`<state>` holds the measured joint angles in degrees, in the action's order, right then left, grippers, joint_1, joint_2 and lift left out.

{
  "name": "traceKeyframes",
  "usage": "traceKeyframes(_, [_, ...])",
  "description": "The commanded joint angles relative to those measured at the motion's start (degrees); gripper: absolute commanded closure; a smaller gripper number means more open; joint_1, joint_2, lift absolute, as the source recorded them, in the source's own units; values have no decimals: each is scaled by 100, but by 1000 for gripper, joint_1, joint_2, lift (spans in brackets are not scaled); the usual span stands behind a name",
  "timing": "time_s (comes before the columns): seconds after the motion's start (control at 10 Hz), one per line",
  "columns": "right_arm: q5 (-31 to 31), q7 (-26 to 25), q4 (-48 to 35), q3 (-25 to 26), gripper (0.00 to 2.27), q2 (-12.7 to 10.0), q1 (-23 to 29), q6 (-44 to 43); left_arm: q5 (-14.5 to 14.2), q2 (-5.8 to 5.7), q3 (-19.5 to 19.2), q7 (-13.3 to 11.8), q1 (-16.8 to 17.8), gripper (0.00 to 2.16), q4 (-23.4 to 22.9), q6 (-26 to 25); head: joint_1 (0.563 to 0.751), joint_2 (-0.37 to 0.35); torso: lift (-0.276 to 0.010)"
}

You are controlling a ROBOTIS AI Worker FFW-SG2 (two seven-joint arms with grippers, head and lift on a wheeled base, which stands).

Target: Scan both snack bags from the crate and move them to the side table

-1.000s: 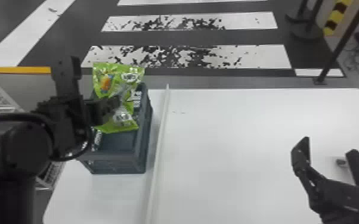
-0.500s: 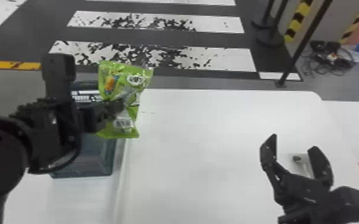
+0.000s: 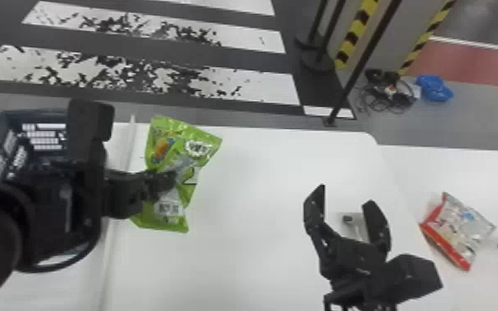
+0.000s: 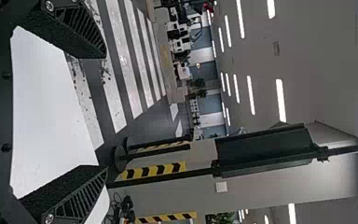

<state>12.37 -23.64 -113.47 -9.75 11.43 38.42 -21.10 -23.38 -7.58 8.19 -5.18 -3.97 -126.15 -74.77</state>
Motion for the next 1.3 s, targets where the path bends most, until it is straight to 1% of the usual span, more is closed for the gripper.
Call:
traceKeyframes(0.0, [29, 0, 0, 0, 76, 0, -10, -39, 79, -24, 288, -238, 81, 1892, 504, 28, 695, -253, -29])
traceKeyframes(0.2, [161, 35, 9, 0, 76, 26, -71, -109, 457, -15, 666, -537, 81, 1889, 987, 168, 695, -289, -29])
traceKeyframes(0.3, [170, 61, 26, -27, 76, 44, -150, -109, 721, -15, 859, -651, 81, 1889, 1110, 221, 695, -307, -29])
traceKeyframes(0.4, [170, 70, 26, -53, 76, 53, -168, -109, 817, 2, 1018, -774, 107, 1892, 1295, 379, 695, -318, -29])
traceKeyframes(0.6, [170, 70, 18, -62, 76, 62, -168, -109, 914, 37, 1272, -1082, 256, 1889, 1682, 537, 695, -337, -29])
traceKeyframes(0.7, [170, 79, 9, -79, 76, 62, -159, -109, 1028, 37, 1439, -1222, 318, 1889, 1893, 660, 695, -350, -29])
traceKeyframes(0.9, [170, 79, 9, -97, 76, 62, -185, -109, 1098, 37, 1694, -1425, 335, 1889, 2218, 942, 695, -350, -29])
traceKeyframes(1.1, [170, 79, 9, -158, 76, 62, -212, -109, 1257, 37, 2011, -1574, 327, 1889, 2482, 1276, 695, -350, -29])
traceKeyframes(1.2, [161, 79, 0, -167, 76, 62, -221, -109, 1336, 90, 2107, -1671, 344, 1889, 2640, 1451, 695, -350, -29])
